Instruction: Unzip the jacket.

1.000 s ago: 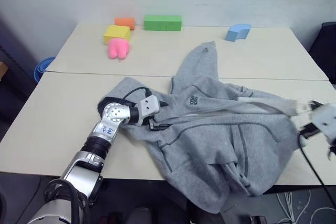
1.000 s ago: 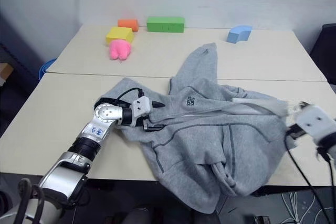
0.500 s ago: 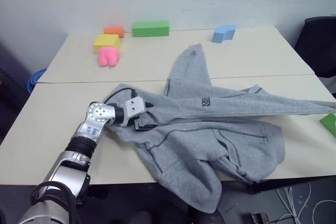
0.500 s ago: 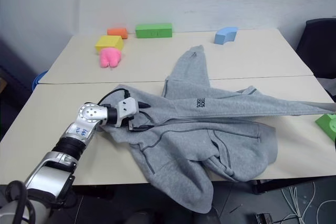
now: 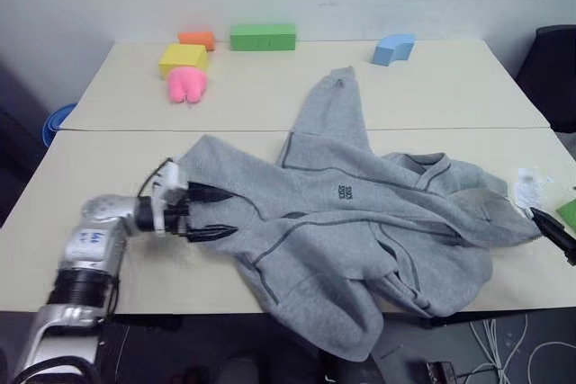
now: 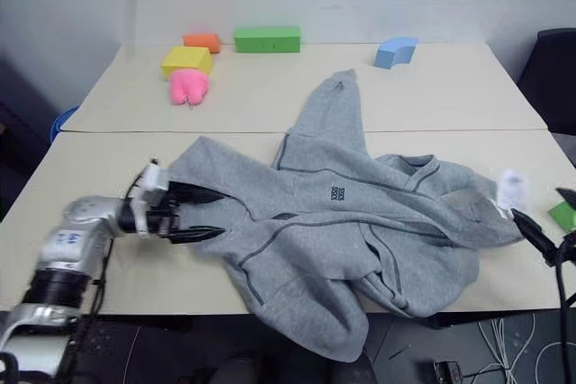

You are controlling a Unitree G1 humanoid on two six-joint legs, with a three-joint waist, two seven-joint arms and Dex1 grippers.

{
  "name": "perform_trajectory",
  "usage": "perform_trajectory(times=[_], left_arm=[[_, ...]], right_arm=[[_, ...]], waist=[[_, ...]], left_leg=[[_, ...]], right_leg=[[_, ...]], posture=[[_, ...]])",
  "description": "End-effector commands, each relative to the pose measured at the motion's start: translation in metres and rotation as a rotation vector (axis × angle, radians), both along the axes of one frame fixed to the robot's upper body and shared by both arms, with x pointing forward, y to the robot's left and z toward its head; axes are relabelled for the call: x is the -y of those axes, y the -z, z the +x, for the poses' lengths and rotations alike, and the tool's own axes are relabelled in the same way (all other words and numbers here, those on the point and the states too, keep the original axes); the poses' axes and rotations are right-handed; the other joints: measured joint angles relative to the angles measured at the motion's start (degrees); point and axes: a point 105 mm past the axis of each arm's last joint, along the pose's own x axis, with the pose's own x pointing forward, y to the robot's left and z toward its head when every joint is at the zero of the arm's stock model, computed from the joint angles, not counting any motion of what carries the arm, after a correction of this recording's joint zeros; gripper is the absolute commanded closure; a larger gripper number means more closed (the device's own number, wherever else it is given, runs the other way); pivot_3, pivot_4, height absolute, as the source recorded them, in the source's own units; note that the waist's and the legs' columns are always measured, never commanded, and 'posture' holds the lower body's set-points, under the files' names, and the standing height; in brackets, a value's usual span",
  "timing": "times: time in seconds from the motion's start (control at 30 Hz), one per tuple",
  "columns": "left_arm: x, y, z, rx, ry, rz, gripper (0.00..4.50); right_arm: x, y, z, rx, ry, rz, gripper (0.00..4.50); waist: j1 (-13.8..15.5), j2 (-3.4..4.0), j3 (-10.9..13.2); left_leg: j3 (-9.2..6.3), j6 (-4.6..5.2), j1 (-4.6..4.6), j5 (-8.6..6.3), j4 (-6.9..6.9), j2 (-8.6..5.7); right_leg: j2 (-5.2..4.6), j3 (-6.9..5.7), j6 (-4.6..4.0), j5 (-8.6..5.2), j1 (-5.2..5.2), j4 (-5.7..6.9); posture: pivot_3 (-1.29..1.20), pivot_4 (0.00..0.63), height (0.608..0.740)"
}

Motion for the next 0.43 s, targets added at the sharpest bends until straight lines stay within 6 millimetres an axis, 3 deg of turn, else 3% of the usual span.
perform_trajectory(times=[0.03,0.1,0.17,0.23,0.33,0.43], left_arm=[[-0.013,-0.008,-0.003,0.089,-0.073,0.062,0.0],[-0.021,-0.007,-0.009,0.118,-0.107,0.064,0.0],[-0.028,0.004,-0.018,0.126,-0.127,0.133,0.0],[-0.031,0.013,-0.026,0.157,-0.145,0.179,0.0],[-0.033,0.019,-0.033,0.187,-0.194,0.192,0.0],[-0.033,0.022,-0.047,0.145,-0.206,0.174,0.0]], right_arm=[[-0.046,-0.023,-0.007,0.026,-0.248,0.114,0.09],[-0.076,-0.01,-0.012,-0.025,-0.38,0.093,0.09],[-0.109,0.017,-0.024,-0.11,-0.552,0.005,0.09],[-0.126,0.041,-0.033,-0.146,-0.652,-0.022,0.09],[-0.133,0.061,-0.03,-0.132,-0.681,-0.037,0.09],[-0.125,0.063,-0.018,-0.07,-0.631,-0.043,0.09]], waist=[[0.09,-0.01,0.01],[0.29,-0.01,0.01],[0.45,-0.08,0.05],[1.15,-0.1,0.07],[1.38,-0.14,0.1],[1.34,-0.22,0.15]], left_leg=[[-0.04,0.01,0.03,-0.01,0.0,0.0],[-0.14,-0.02,0.01,-0.04,0.0,0.01],[-0.17,-0.08,-0.06,-0.13,-0.04,0.04],[-0.19,-0.15,-0.14,-0.23,-0.11,0.13],[-0.08,0.06,-0.2,-0.42,0.01,0.08],[0.05,0.3,-0.18,-0.51,0.11,-0.09]], right_leg=[[-0.04,0.0,0.0,0.01,0.05,-0.05],[-0.09,-0.03,-0.01,0.01,0.06,-0.07],[-0.09,-0.1,-0.07,-0.02,-0.03,-0.09],[0.05,-0.16,-0.08,-0.03,-0.06,-0.07],[0.06,-0.16,-0.08,-0.02,-0.09,-0.07],[-0.12,-0.05,0.06,0.06,-0.03,-0.15]], posture=[[0.0,0.15,0.74],[0.0,0.15,0.74],[0.0,0.15,0.74],[0.0,0.15,0.74],[0.0,0.15,0.74],[0.0,0.15,0.74]])
